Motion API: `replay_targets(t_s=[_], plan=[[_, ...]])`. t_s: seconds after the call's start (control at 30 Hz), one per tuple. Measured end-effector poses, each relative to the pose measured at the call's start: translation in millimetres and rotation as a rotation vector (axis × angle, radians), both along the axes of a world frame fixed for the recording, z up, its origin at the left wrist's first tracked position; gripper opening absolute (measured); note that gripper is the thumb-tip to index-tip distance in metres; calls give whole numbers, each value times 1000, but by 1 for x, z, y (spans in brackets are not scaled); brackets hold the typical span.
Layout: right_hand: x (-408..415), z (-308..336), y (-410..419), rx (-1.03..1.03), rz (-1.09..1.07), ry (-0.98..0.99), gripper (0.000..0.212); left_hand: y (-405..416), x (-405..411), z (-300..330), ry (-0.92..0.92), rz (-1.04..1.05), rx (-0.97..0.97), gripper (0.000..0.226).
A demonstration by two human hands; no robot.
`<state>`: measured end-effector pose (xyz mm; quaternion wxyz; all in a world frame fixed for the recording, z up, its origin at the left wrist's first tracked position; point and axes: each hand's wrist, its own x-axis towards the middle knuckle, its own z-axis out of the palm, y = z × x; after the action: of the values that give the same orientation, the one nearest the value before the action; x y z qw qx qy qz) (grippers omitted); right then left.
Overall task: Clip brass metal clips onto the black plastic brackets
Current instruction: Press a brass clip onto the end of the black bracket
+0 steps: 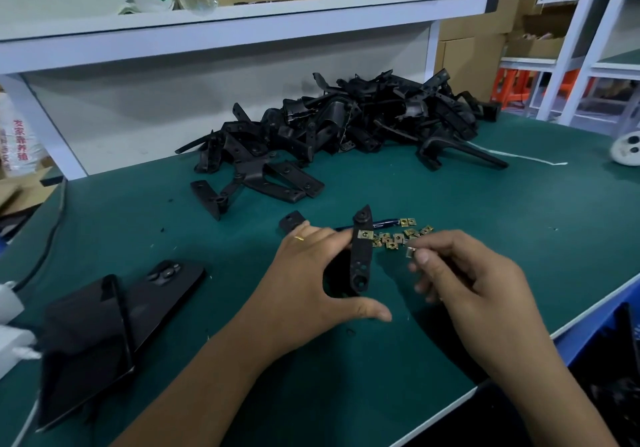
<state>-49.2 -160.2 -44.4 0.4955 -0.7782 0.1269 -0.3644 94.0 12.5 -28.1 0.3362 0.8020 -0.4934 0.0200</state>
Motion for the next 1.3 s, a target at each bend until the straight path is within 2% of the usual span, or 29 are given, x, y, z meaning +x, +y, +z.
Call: replay_targets(t_s=[0.1,0.23,0.43,0.67,0.87,1.3], plan=[[1,6,13,186,212,-104,11,-5,-3,6,-150,36,-49,88],[5,7,20,216,275,-121,3,-6,-1,5,-265,34,-52,93],[4,7,16,264,312,-140,5,-6,-1,4,-280,23,-23,101],[4,9,16,287,288,-135,5,-7,-2,3,-311,32,-57,97],[2,11,18,316,304,-124,7,-7,-2,5,-312,45,-18,107],[-1,15,17,416,335,-146,19,-8,-7,6,-313,-2,-78,103]])
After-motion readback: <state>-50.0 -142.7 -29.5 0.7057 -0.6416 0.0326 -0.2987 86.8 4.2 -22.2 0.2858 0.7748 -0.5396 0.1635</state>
